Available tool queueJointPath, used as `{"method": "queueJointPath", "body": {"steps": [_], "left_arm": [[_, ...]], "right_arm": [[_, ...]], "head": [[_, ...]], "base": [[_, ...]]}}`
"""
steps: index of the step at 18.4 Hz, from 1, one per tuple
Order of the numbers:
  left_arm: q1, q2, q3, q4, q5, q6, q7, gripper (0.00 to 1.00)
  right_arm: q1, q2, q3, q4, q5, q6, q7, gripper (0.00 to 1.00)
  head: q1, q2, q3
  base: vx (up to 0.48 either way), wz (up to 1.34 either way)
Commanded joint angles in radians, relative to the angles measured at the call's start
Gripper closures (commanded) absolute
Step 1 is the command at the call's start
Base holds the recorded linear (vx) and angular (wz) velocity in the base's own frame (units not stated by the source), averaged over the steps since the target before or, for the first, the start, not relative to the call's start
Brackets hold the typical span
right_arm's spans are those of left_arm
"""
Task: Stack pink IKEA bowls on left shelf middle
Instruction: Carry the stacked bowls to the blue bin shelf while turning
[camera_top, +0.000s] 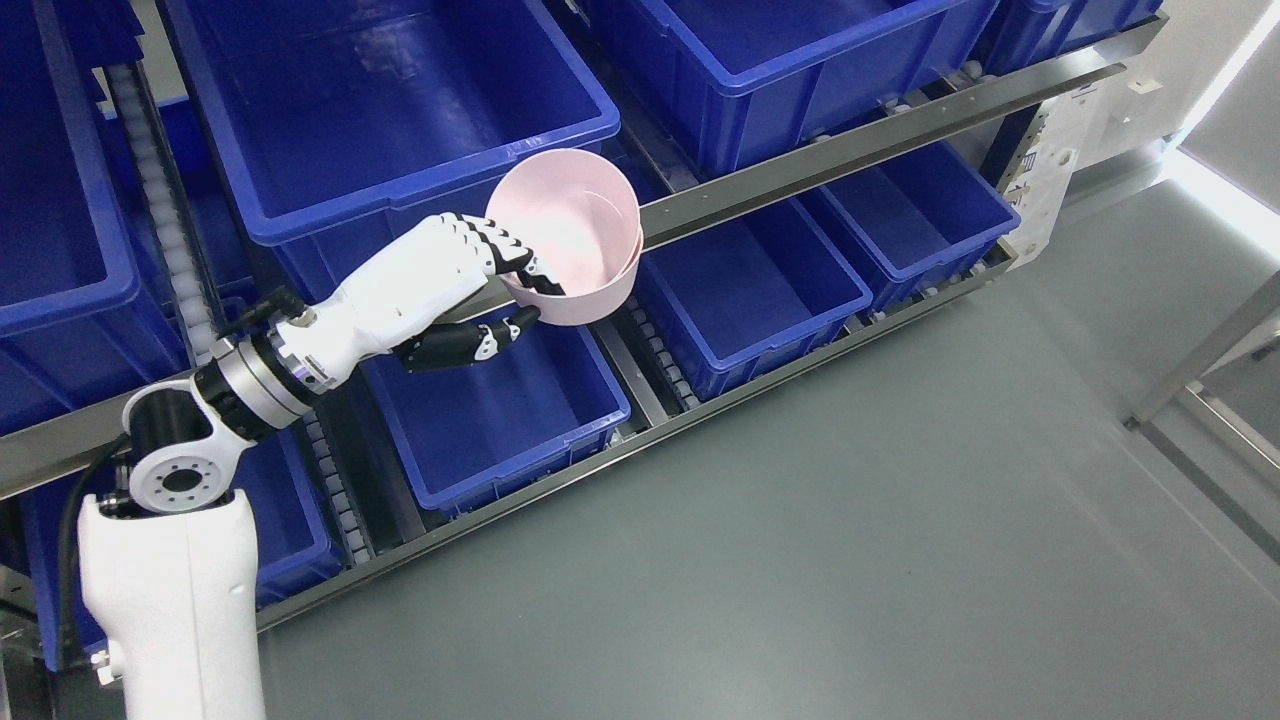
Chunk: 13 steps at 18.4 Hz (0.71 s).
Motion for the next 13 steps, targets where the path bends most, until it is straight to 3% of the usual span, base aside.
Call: {"method": "queueJointPath", "body": {"steps": [1,8,13], "left_arm": [[-0.039,0.003,-0.016,0.0,0.0,0.001,0.001,0.97],[-0.108,0.025,0.035,0.015,-0.007,0.025,0.001,0.97],[-0.315,0.129,0.033,0.317,-0.161,0.048,0.097,0.97]], "right_arm": [[0.029,-0.017,-0.011,-0.034,0.0,-0.001,0.0,0.0],[0.029,-0.017,-0.011,-0.034,0.0,-0.001,0.0,0.0],[0.029,-0.017,-0.011,-0.034,0.0,0.001,0.0,0.0]], "head": [[0.0,0.0,0.0],[0.0,0.0,0.0],[0.0,0.0,0.0]], "base": [[0.022,0.02],[-0.011,0.11],[0.018,0.03]]}}
